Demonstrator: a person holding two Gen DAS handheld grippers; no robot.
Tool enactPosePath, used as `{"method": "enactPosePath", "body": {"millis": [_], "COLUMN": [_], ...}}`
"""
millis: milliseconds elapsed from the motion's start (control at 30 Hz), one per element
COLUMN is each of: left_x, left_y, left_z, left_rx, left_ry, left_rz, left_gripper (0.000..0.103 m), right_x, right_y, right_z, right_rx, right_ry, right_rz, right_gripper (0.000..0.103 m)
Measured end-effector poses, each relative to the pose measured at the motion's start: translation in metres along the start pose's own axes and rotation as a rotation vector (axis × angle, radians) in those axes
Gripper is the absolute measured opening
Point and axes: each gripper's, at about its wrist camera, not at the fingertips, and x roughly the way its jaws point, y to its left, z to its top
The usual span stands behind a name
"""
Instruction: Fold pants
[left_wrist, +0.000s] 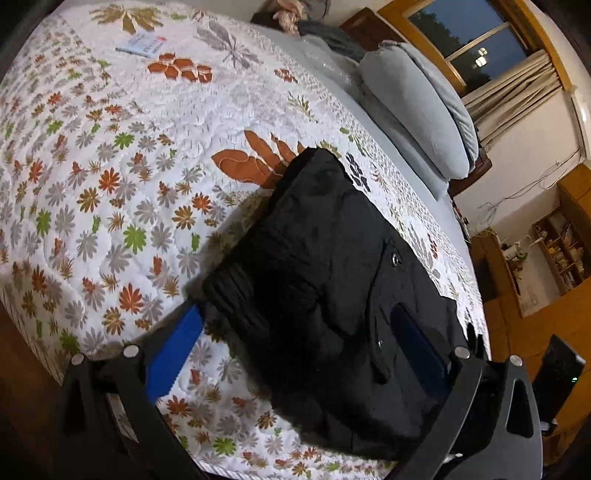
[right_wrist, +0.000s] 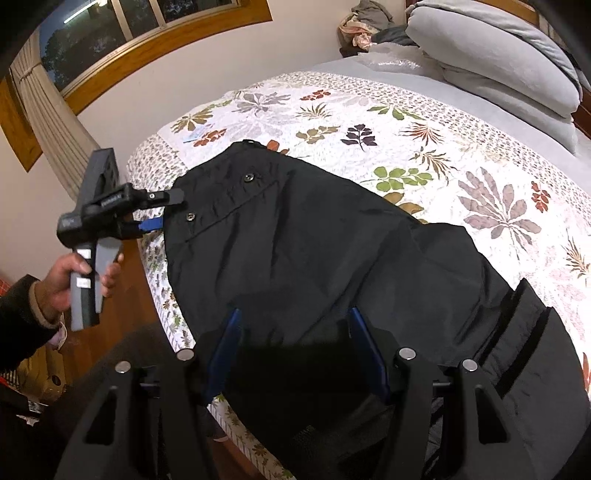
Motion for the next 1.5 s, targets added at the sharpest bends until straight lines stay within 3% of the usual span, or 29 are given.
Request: {"method": "enactPosePath", "body": {"millis": [33, 100, 200, 300, 433, 467, 500, 533, 600, 767, 900, 967, 1133, 1367, 1500], "left_x": [0.0, 0.004, 0.019, 0.026, 0.027, 0.028, 0.031, 0.034, 0.04, 0.041, 0.044, 0.044, 0.035, 0.011, -0.001], "left_y": [-0.002, -0.006, -0.011, -0.005, -0.015, -0.019, -0.024, -0.03, -0.034, -0.034, -0.051, -0.059, -0.085, -0.161, -0.21], "left_z": [0.001, 0.002, -0.001, -0.004, -0.003, -0.003, -0.004, -0.004, -0.004, 0.001, 0.003, 0.005, 0.016, 0.013, -0.005], "left_rx": [-0.022, -0.107, -0.142, -0.199, -0.172, -0.159, -0.142, -0.111, -0.068, -0.054, 0.043, 0.066, 0.121, 0.309, 0.444], "left_ry": [-0.009, 0.007, 0.04, 0.018, 0.015, 0.019, 0.038, 0.052, 0.078, 0.112, 0.108, 0.097, 0.057, -0.019, -0.034], "left_rz": [-0.019, -0.135, -0.175, -0.217, -0.293, -0.313, -0.329, -0.283, -0.19, -0.122, -0.041, -0.028, -0.06, -0.161, -0.233], "left_gripper": [0.101, 0.1, 0.1, 0.1, 0.099, 0.093, 0.076, 0.069, 0.046, 0.04, 0.023, 0.019, 0.015, 0.015, 0.015], "right_x": [0.0, 0.001, -0.002, -0.006, -0.011, -0.013, -0.015, -0.017, -0.022, -0.029, -0.03, -0.034, -0.057, -0.101, -0.12], "right_y": [0.0, 0.0, -0.001, -0.003, -0.007, -0.009, -0.01, -0.011, -0.014, -0.019, -0.024, -0.025, -0.037, -0.079, -0.106], "right_z": [0.0, -0.001, -0.001, -0.001, -0.002, -0.002, -0.002, -0.003, -0.004, -0.009, -0.013, -0.013, -0.015, -0.038, -0.058], "right_rx": [-0.001, -0.002, -0.006, 0.0, 0.008, 0.012, 0.013, 0.016, 0.024, 0.04, 0.057, 0.063, 0.084, 0.156, 0.214], "right_ry": [0.001, 0.008, 0.003, -0.01, -0.014, -0.017, -0.018, -0.022, -0.032, -0.046, -0.044, -0.055, -0.1, -0.143, -0.132], "right_rz": [0.0, -0.006, -0.013, -0.014, -0.028, -0.032, -0.037, -0.046, -0.054, -0.071, -0.079, -0.082, -0.117, -0.247, -0.307], "right_gripper": [0.062, 0.062, 0.062, 0.062, 0.062, 0.062, 0.063, 0.065, 0.067, 0.073, 0.073, 0.073, 0.073, 0.073, 0.073]}}
